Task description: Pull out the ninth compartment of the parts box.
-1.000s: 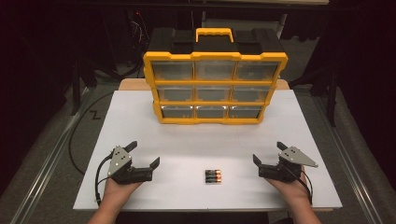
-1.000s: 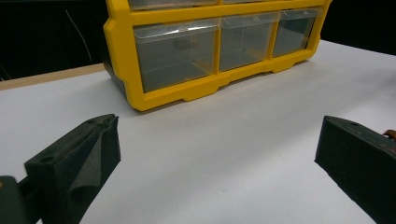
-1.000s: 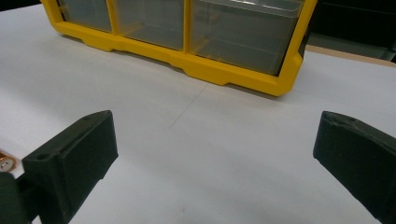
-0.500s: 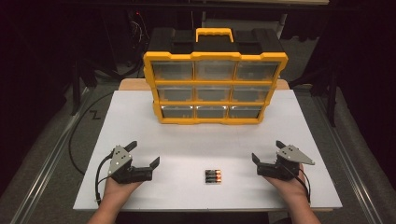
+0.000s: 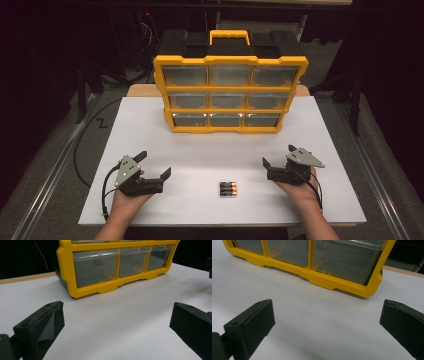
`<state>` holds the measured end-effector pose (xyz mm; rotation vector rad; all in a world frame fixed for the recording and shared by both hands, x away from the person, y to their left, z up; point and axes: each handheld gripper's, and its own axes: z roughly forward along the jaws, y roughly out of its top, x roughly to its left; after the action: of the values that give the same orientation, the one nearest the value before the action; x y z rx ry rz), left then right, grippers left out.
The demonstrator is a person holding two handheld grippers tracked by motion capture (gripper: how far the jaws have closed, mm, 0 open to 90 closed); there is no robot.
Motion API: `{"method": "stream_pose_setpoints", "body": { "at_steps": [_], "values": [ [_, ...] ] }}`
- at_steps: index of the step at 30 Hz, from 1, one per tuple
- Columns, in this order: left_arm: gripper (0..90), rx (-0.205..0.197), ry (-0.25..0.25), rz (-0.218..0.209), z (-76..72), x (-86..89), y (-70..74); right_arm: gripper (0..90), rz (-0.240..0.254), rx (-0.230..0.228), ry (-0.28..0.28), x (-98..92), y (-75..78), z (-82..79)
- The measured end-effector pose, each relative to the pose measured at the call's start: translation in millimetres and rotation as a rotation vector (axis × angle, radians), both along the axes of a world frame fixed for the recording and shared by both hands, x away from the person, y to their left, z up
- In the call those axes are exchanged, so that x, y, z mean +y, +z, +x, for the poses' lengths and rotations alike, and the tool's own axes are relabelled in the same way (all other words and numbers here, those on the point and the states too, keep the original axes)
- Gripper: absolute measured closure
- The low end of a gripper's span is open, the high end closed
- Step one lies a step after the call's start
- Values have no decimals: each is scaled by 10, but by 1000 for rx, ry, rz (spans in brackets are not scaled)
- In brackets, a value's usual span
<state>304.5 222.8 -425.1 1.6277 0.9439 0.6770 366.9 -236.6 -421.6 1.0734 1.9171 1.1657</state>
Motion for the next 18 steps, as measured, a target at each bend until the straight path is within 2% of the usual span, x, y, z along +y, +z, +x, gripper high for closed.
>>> {"method": "stream_pose_setpoints", "body": {
  "at_steps": [5,18],
  "values": [
    [2,-7,6,21,2,-6,-6,10,4,-10,-15,16,5,76],
    [2,0,40,24,19,5,-7,12,14,-26,-61,58,25,320]
  ]
}}
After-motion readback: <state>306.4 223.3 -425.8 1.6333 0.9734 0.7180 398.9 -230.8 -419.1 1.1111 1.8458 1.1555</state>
